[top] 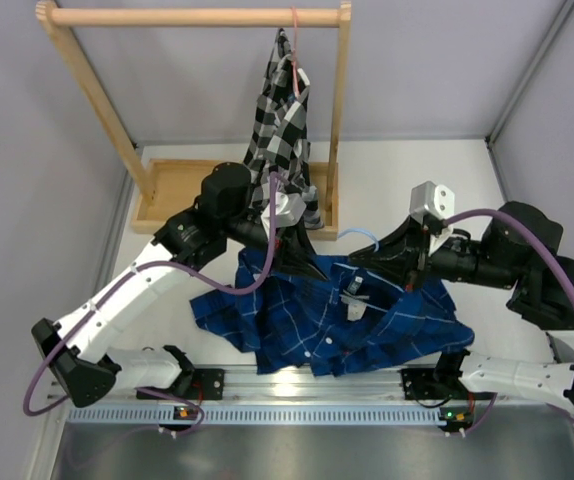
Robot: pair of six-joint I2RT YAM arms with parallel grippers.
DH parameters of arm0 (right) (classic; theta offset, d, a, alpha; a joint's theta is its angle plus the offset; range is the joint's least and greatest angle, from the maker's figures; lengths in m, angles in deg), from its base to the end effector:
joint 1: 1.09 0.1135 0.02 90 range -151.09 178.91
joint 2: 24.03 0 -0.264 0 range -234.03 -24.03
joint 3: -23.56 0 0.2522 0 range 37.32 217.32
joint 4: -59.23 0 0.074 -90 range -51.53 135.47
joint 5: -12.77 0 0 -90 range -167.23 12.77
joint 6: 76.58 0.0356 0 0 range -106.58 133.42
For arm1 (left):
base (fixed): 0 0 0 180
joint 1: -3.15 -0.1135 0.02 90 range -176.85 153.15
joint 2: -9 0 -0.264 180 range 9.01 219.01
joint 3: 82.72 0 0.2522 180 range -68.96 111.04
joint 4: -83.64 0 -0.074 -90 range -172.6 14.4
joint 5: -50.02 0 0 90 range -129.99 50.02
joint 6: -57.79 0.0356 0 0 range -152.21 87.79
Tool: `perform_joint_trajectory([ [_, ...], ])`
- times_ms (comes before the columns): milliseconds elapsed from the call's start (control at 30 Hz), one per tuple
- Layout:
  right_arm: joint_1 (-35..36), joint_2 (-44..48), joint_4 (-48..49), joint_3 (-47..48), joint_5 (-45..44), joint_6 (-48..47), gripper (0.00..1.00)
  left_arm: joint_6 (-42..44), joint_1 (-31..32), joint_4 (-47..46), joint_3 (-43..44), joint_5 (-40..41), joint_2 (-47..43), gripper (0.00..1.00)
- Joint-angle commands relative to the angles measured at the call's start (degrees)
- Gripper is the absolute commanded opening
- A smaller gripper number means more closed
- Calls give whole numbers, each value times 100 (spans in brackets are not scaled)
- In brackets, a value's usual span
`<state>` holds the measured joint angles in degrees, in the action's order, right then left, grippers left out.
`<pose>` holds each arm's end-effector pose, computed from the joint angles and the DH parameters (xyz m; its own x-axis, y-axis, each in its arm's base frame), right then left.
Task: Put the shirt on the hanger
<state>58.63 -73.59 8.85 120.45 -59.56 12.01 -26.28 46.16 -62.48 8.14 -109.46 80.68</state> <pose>0.0549 0.1155 0.4941 -0.0028 -0.0513 -0.9987 -0.9760 0.2175 -0.0084 0.1666 -0.2010 0.4250 -0.0914 0.1348 -0.9866 0.9159 -0.3776 -0.1365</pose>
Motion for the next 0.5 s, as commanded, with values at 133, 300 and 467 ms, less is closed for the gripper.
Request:
perform_joint_trajectory([
  [133, 83, 280, 357, -201, -141, 0, 26, 92, -3, -184, -107, 197, -383, 0],
  [300, 83, 561, 279, -306, -342, 0, 47, 92, -3, -184, -143, 267, -497, 0],
  [467, 92, 1044, -502, -210, -817, -96, 57, 180, -20, 17, -134, 364, -646, 0],
])
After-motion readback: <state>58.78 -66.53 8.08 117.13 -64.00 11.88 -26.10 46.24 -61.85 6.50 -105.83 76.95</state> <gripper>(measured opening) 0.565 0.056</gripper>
